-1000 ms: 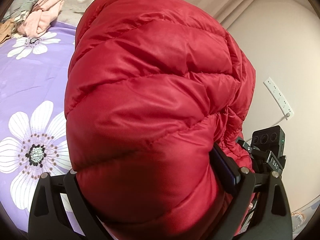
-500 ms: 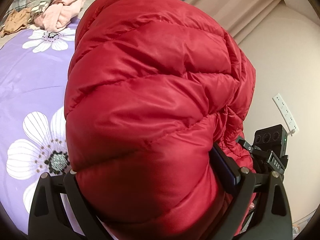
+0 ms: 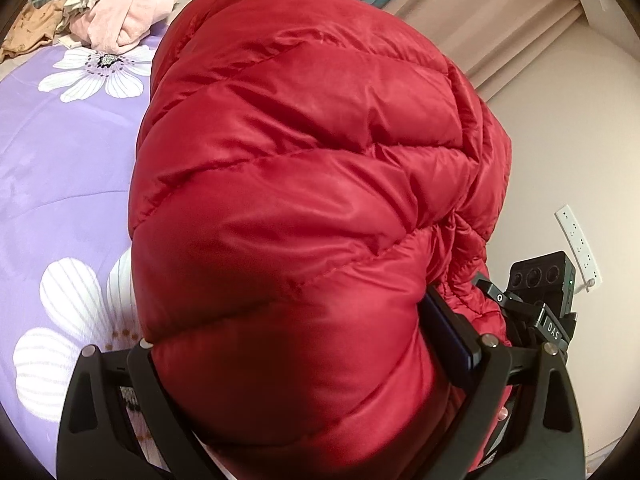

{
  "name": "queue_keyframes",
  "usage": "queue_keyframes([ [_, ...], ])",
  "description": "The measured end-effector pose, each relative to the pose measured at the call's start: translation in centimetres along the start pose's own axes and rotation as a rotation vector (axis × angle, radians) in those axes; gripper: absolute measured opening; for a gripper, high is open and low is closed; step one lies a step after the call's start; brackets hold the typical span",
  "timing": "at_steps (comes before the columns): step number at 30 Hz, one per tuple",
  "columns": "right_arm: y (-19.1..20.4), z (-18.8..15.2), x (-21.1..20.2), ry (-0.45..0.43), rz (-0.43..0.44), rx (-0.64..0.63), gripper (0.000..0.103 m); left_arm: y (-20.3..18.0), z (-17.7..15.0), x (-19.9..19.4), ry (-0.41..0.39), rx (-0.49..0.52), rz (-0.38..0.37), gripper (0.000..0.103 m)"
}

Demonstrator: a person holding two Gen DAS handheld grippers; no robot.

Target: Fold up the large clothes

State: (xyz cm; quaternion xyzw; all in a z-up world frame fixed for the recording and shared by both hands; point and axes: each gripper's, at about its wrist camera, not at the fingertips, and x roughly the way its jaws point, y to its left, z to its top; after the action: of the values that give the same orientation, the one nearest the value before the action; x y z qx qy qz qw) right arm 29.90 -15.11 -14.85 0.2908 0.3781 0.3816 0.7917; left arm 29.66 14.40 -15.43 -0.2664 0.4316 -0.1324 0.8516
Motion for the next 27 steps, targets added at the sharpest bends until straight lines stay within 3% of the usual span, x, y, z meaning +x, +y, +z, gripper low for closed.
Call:
queue_keyframes([
  [11, 0.0, 0.3, 0.6, -0.018, -0.025, 0.018, 0.054, 0.0, 1.6, 2.3, 0.006, 0.010, -0.011, 0.098],
  [13, 0.2, 0.0, 0.5, -0.024, -0.032, 0.019, 0.054, 0.8, 3.2, 3.4, 0.005, 0.011, -0.013, 0.098],
  [15, 0.4, -0.3, 0.4, -0.030, -0.036, 0.023, 0.054, 1.2, 2.3, 1.0, 0.002, 0.015, -0.016, 0.098],
  [20, 0.9, -0.8, 0.4, -0.039, -0.050, 0.033, 0.054, 0.7, 3.4, 1.2, 0.006, 0.020, -0.018, 0.098],
  [27, 1.4, -1.9, 0.5, -0.017, -0.104, 0.054, 0.054, 1.1, 2.2, 2.1, 0.047, -0.015, -0.020, 0.098],
])
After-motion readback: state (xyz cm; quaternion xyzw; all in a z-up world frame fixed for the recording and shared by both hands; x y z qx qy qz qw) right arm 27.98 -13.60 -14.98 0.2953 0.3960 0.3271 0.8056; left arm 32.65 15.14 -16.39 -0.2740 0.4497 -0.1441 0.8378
